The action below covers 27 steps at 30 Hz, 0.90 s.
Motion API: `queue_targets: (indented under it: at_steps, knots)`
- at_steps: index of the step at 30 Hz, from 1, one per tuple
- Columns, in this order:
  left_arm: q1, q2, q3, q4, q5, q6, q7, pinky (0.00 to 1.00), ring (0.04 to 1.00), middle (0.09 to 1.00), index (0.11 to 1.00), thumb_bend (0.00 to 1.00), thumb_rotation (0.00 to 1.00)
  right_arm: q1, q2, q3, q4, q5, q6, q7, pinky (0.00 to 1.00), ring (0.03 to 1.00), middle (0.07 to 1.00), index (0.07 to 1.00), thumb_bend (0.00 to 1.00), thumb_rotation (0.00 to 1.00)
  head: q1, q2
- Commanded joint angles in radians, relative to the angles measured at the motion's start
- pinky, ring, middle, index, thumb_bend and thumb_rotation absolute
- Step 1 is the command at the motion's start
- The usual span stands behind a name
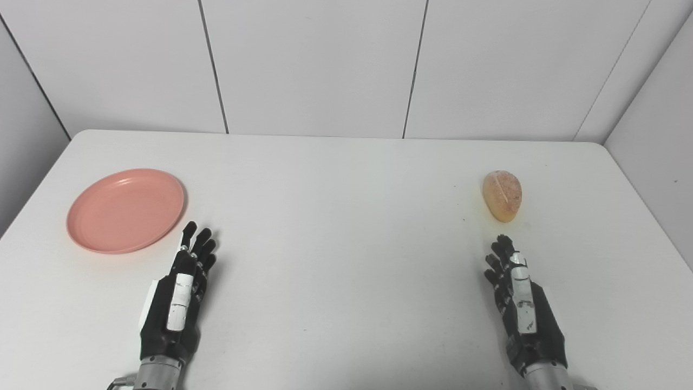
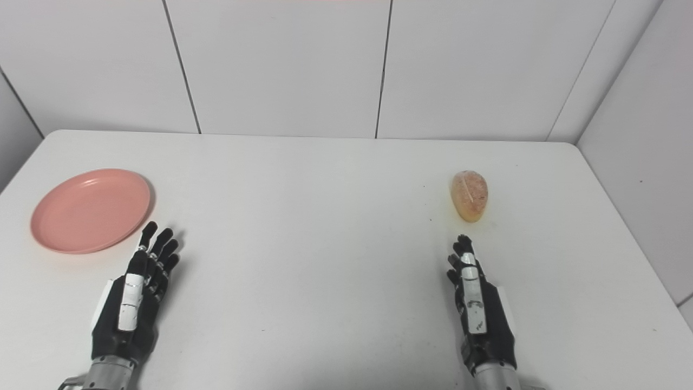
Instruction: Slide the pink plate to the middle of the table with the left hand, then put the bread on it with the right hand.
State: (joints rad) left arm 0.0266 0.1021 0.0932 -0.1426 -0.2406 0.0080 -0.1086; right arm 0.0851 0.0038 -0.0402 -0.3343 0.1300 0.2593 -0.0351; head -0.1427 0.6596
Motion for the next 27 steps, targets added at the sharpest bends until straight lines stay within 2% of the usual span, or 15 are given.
queue_targets:
  at_steps: [1, 8, 15, 19, 22, 27]
  knots:
    - [0.004, 0.000, 0.001, 0.006, -0.004, 0.006, -0.003, 1.00, 0.984, 0.973, 0.998, 0.93, 0.84, -0.009, -0.006, 0.001, -0.002, -0.006, 0.012, 0.007, 0.99, 0.969, 0.973, 0.969, 0.76, 1.00, 0.001, -0.001]
    - [0.001, 0.002, 0.001, 0.017, -0.002, 0.000, -0.004, 1.00, 0.985, 0.978, 1.000, 0.91, 0.84, -0.010, -0.004, -0.002, 0.003, 0.001, 0.013, 0.008, 0.99, 0.972, 0.975, 0.969, 0.76, 1.00, 0.001, -0.004]
    - [-0.001, -0.006, -0.008, 0.029, 0.007, -0.012, -0.004, 1.00, 0.998, 0.988, 1.000, 0.94, 0.84, -0.010, -0.008, -0.010, 0.015, 0.005, 0.002, 0.008, 0.99, 0.963, 0.965, 0.958, 0.74, 1.00, 0.026, -0.019]
    - [-0.002, -0.014, -0.022, 0.039, 0.034, -0.034, 0.001, 1.00, 1.000, 0.995, 1.000, 0.93, 0.86, -0.009, -0.019, -0.015, 0.033, -0.001, -0.013, 0.011, 0.98, 0.954, 0.957, 0.955, 0.74, 1.00, 0.066, -0.043]
    - [0.008, -0.030, -0.034, 0.024, 0.063, -0.038, 0.014, 1.00, 0.997, 0.995, 1.000, 0.91, 0.87, -0.004, -0.034, -0.028, 0.054, 0.024, -0.033, 0.030, 1.00, 0.968, 0.972, 0.966, 0.75, 1.00, 0.127, -0.074]
    - [0.014, -0.053, -0.054, 0.035, 0.100, -0.068, 0.021, 1.00, 0.999, 0.996, 1.000, 0.89, 0.87, 0.001, -0.056, -0.051, 0.087, 0.062, -0.056, 0.056, 1.00, 0.983, 0.987, 0.980, 0.76, 1.00, 0.183, -0.109]
